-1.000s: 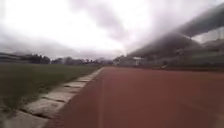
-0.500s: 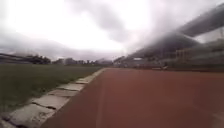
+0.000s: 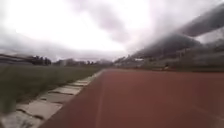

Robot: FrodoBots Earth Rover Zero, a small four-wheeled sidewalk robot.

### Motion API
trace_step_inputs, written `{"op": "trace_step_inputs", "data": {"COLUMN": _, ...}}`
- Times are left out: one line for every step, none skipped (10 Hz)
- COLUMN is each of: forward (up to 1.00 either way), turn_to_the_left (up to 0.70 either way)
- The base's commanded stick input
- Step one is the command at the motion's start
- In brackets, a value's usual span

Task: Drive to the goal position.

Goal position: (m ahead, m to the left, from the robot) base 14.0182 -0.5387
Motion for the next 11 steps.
{"op": "trace_step_inputs", "data": {"forward": 0.70, "turn_to_the_left": 0.00}}
{"op": "trace_step_inputs", "data": {"forward": 0.70, "turn_to_the_left": 0.00}}
{"op": "trace_step_inputs", "data": {"forward": 0.70, "turn_to_the_left": 0.00}}
{"op": "trace_step_inputs", "data": {"forward": 0.70, "turn_to_the_left": 0.00}}
{"op": "trace_step_inputs", "data": {"forward": 0.70, "turn_to_the_left": 0.00}}
{"op": "trace_step_inputs", "data": {"forward": 0.70, "turn_to_the_left": 0.00}}
{"op": "trace_step_inputs", "data": {"forward": 0.70, "turn_to_the_left": 0.00}}
{"op": "trace_step_inputs", "data": {"forward": 0.70, "turn_to_the_left": 0.00}}
{"op": "trace_step_inputs", "data": {"forward": 0.70, "turn_to_the_left": 0.00}}
{"op": "trace_step_inputs", "data": {"forward": 0.70, "turn_to_the_left": 0.00}}
{"op": "trace_step_inputs", "data": {"forward": 0.70, "turn_to_the_left": 0.00}}
